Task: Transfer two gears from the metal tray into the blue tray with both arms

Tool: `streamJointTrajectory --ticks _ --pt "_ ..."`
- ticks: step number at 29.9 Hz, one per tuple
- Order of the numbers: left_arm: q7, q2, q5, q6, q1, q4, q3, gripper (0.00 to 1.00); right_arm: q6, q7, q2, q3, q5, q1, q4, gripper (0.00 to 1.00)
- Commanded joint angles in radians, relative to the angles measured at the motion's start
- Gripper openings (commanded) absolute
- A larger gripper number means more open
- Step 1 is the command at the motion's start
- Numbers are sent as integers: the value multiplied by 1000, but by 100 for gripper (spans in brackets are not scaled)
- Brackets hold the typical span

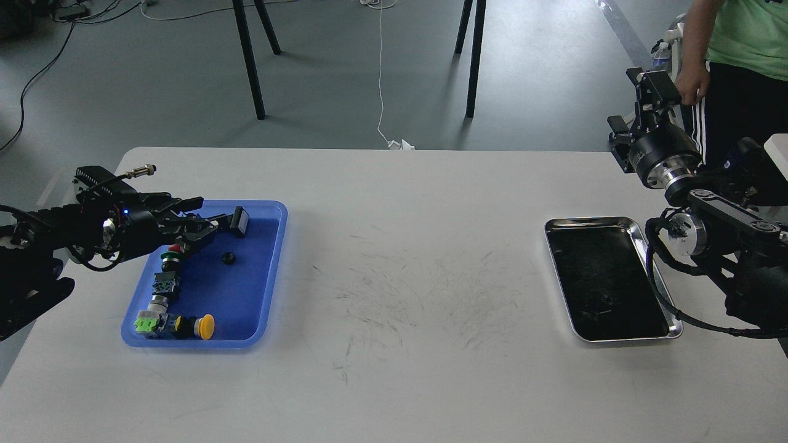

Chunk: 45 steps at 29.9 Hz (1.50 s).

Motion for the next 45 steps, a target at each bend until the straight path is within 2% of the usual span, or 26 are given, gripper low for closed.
streamJointTrajectory --ticks 1,6,13,16,21,27,31,38,42,45 --pt "0 0 -205 -39 -38 0 -10 59 5 0 -3 -3 -5 1 1 96" --pt "0 -18 -547 -86 -69 3 -12 61 10 0 -5 -23 -10 7 12 96" --pt "0 -81 -825 -100 -102 20 -24 70 13 0 -60 -92 -16 35 93 97" --pt "0 -107 -957 -157 -109 46 -48 73 26 0 -118 -136 -22 61 148 97" --pt "0 -120 -1143 -244 -104 60 -95 80 118 0 -205 -238 -149 119 249 97" --pt "0 -216 -1217 -252 -107 138 -111 82 213 0 -282 -351 -356 185 277 97" --pt "0 -268 -1241 -250 -106 169 -111 84 336 0 -353 -446 -496 254 285 98" --pt "0 -380 -1244 -244 -110 265 -113 85 477 0 -428 -479 -616 349 280 98" --pt "0 -451 -1244 -246 -136 316 -111 86 487 0 -437 -486 -685 348 286 98" --pt "0 -486 -1244 -246 -139 345 -113 86 508 0 -472 -495 -820 343 294 98"
